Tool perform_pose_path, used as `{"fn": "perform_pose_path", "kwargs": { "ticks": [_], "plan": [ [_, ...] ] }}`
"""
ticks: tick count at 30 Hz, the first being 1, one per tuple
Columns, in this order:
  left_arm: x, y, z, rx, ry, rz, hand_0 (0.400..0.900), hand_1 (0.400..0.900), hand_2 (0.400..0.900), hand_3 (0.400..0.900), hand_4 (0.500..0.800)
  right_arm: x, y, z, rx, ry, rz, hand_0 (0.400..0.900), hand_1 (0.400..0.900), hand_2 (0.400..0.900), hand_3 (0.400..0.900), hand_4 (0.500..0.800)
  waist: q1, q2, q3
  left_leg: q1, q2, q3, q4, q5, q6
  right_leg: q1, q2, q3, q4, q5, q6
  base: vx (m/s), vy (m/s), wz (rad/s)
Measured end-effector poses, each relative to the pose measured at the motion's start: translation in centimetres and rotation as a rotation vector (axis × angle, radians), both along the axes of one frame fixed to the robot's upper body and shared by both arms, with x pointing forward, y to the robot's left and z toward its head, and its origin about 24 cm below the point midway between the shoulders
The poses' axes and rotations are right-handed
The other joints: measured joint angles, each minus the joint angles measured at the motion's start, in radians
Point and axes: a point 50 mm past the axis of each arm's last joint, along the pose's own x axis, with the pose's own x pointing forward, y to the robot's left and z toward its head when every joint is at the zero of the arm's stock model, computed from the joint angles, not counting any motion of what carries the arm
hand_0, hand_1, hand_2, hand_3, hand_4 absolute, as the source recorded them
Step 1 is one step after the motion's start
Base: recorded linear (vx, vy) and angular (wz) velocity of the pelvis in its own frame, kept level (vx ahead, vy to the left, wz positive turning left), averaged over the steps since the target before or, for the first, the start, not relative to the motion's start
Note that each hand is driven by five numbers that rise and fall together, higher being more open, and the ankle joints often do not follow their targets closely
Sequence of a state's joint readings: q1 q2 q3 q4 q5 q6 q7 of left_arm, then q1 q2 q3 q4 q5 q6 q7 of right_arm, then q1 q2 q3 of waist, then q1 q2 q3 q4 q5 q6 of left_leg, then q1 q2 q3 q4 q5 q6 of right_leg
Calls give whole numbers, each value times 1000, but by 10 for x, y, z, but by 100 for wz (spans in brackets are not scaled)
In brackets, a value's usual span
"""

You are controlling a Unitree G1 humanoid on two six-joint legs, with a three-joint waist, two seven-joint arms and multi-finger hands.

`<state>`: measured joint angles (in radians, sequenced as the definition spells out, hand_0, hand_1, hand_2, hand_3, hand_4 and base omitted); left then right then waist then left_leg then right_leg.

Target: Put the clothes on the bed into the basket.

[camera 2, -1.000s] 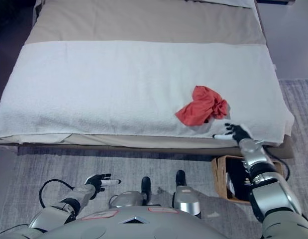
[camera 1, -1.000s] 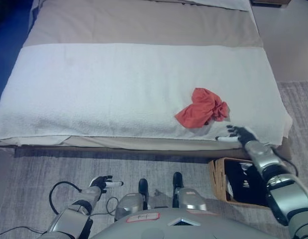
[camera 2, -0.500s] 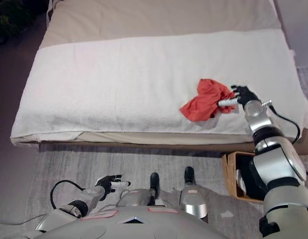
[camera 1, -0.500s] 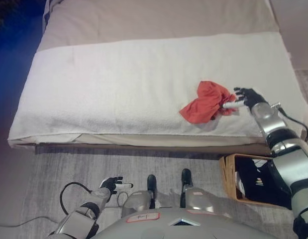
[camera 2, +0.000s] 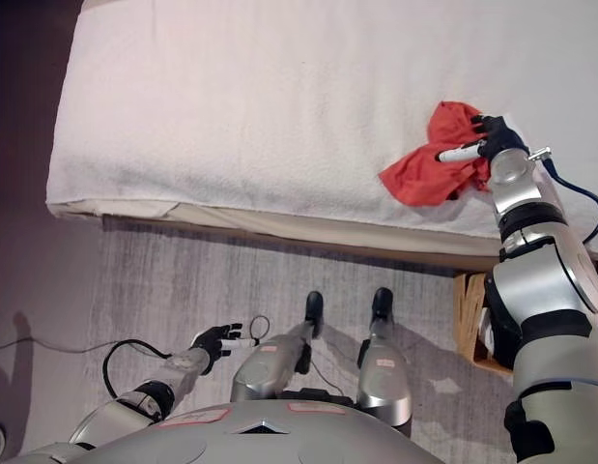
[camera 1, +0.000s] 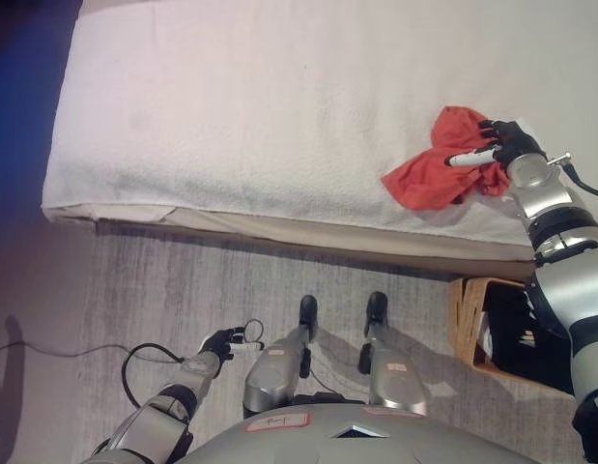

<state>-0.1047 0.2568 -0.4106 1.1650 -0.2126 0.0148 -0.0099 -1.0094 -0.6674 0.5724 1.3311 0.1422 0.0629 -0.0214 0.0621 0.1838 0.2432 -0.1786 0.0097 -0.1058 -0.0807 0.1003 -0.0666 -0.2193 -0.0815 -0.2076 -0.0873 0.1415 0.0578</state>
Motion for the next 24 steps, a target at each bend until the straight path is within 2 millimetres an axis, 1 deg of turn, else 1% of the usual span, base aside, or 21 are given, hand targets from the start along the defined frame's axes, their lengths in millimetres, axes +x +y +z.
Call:
{"fn": "perform_pose_path", "kwargs": {
  "ticks": [3, 5, 8, 10, 17, 19, 20, 21, 22, 23, 24],
  "plan": [
    [4, -3, 2, -11, -24, -14, 900, 900, 900, 900, 800, 1, -1, 5, -7, -17, -12, 900, 900, 900, 900, 800, 8, 20, 25, -19, 0, -16, 0, 6, -4, -11, -1, -16, 0, 0, 0, 0, -7, 20],
    [7, -6, 3, -17, -38, -25, 900, 900, 900, 900, 800, 0, -4, 6, -12, -21, -21, 900, 900, 900, 900, 800, 25, 29, 32, -27, 0, -20, 0, 9, -6, -17, -1, -20, 0, 0, 0, -7, -3, 21],
    [10, -9, 4, -24, -57, -38, 900, 900, 900, 900, 800, 0, -8, 11, -21, -32, -37, 900, 900, 900, 900, 800, 26, 47, 43, -40, -1, -40, 0, 13, -10, -20, -3, -41, 0, 0, 0, 1, 8, 13],
    [12, -9, 5, -27, -63, -40, 900, 900, 900, 900, 800, -1, -11, 14, -27, -44, -53, 900, 900, 900, 900, 800, 27, 52, 45, -51, -3, -47, 0, 15, -11, -29, -5, -47, 0, 0, 0, 0, 12, 12],
    [15, -12, 7, -34, -79, -54, 900, 900, 900, 900, 800, -1, -19, 28, -31, -78, -84, 900, 900, 900, 900, 800, 27, 80, 61, -66, -13, -52, 0, 25, -14, -38, -16, -54, 0, 0, 0, 1, 23, 10],
    [16, -13, 7, -35, -81, -61, 900, 900, 900, 900, 800, -2, -24, 34, -31, -97, -99, 831, 831, 831, 831, 759, 28, 94, 67, -74, -16, -55, 0, 28, -14, -45, -19, -56, 0, 0, 0, 2, 17, 8],
    [16, -13, 7, -34, -82, -61, 900, 900, 900, 900, 800, -2, -25, 37, -26, -108, -106, 622, 622, 622, 622, 633, 28, 100, 69, -79, -17, -57, 0, 30, -14, -48, -20, -58, 0, 1, 2, 7, 17, 4],
    [16, -13, 7, -35, -82, -61, 900, 900, 900, 900, 800, -2, -27, 41, -31, -119, -113, 502, 502, 502, 502, 561, 28, 105, 71, -84, -18, -59, 0, 32, -15, -52, -20, -61, 0, 1, 2, 0, 19, 4],
    [16, -13, 7, -35, -82, -61, 900, 900, 900, 900, 800, -3, -29, 43, -38, -128, -122, 467, 467, 467, 467, 540, 29, 107, 72, -87, -18, -60, 0, 34, -17, -55, -21, -63, 0, 1, 2, 0, 0, 0],
    [16, -13, 7, -35, -81, -62, 900, 900, 900, 900, 800, -3, -30, 45, -42, -136, -128, 400, 400, 400, 400, 500, 31, 108, 72, -89, -18, -60, 0, 35, -18, -57, -21, -63, 0, 1, 2, 0, 0, 0],
    [16, -14, 7, -36, -83, -63, 900, 900, 900, 900, 800, -4, -32, 48, -46, -144, -135, 400, 400, 400, 400, 500, 31, 110, 72, -90, -17, -60, 0, 35, -18, -58, -21, -63, 0, 1, 2, 0, 0, 0]
  ]
}}
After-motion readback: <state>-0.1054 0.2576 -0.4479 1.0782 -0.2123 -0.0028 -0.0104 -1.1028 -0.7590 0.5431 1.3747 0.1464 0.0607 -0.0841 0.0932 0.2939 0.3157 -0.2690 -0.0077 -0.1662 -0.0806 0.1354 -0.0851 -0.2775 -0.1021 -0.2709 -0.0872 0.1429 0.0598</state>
